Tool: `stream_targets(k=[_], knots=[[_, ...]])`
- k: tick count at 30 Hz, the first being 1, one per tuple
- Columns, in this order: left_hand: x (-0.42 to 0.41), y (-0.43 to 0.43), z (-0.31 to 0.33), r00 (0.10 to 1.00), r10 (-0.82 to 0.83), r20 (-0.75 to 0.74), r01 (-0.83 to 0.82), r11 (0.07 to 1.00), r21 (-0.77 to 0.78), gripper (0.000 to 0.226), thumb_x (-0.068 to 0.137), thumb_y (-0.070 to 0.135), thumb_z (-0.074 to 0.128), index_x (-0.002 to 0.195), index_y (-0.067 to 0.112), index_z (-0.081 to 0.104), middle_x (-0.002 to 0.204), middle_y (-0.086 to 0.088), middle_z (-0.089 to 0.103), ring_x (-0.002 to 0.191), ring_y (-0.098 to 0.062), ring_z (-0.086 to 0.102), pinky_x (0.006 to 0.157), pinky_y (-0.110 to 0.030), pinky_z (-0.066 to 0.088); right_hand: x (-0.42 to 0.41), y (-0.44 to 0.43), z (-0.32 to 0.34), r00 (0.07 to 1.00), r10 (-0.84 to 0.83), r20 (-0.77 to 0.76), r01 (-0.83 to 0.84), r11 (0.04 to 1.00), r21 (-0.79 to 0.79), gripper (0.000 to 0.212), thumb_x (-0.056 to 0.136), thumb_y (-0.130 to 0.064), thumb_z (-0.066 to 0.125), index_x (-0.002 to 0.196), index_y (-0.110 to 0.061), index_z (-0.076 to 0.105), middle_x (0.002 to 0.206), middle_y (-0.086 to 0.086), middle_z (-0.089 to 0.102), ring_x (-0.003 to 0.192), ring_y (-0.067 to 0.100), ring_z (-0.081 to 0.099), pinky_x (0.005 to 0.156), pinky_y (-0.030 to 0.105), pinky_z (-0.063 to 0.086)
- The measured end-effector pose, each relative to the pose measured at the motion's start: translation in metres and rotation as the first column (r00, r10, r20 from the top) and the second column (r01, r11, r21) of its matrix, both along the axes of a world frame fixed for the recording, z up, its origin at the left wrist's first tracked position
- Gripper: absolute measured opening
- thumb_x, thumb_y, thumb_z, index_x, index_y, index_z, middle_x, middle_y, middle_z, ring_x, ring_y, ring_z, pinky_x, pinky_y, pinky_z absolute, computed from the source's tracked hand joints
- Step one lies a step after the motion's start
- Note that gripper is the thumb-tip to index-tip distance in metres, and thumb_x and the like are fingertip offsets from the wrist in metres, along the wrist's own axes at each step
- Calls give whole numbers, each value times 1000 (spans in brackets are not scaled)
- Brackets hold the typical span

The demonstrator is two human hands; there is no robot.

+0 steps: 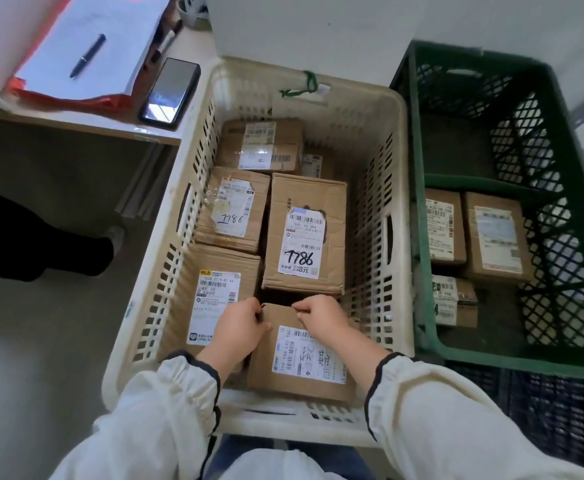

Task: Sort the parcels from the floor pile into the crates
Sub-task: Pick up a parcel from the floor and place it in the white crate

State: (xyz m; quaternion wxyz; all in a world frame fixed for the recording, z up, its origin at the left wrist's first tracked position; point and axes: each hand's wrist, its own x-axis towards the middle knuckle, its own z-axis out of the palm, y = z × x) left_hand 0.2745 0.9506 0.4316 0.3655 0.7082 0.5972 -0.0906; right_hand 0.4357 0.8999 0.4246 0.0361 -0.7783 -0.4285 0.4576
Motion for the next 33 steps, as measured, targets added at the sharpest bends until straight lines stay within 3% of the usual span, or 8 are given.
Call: stream_targets(k=[11,16,21,25,29,31,33], knots=[[-1,-1,0,978,-128,-165,144,985,93,20,86,31,62,98,18,55,95,-1,64,88,-23,59,69,-33,48,-2,4,7,999,34,42,-34,999,17,30,90,-25,59,119,-21,65,119,-4,66,107,14,60,91,31,49],[-1,-4,7,970,-191,-147,205,975,88,25,86,34,62,104,20,54,99,0,64,91,-21,60,71,-32,48,-2,-1,32,948,310,67,-306,950,-65,45,90,-30,56,134,-25,49,133,-2,56,119,20,53,97,38,45],[-13,6,33,932,-313,-182,336,935,111,30,89,32,58,116,20,53,112,-3,63,102,-24,60,83,-36,49,-4,7,71,883,448,140,-445,894,-53,50,91,-35,54,139,-25,43,138,1,52,123,22,51,99,38,45],[-44,18,71,902,-357,-241,400,903,158,36,90,27,55,125,18,52,120,-5,61,107,-24,58,88,-37,50,-4,27,104,763,578,289,-603,798,-4,42,93,-35,51,133,-22,50,131,5,56,116,24,54,87,34,48],[-77,1,116,912,-238,-335,334,905,266,31,90,29,54,119,18,54,111,-5,62,99,-26,60,74,-35,48,-9,41,133,659,673,336,-724,689,40,36,91,-35,53,125,-24,55,121,1,61,109,21,57,77,26,42],[-93,-18,134,936,-117,-331,231,916,327,29,89,29,52,116,20,54,110,-4,62,96,-26,59,70,-36,47,-16,47,147,600,721,347,-782,619,66,37,90,-33,55,126,-24,55,123,1,61,110,20,57,83,27,47],[-110,-42,151,955,23,-295,87,930,356,37,89,33,50,125,23,50,115,-4,58,101,-27,57,78,-39,50,-30,49,159,530,759,379,-836,542,84,43,90,-29,57,132,-24,51,128,0,59,116,19,56,93,30,49]])
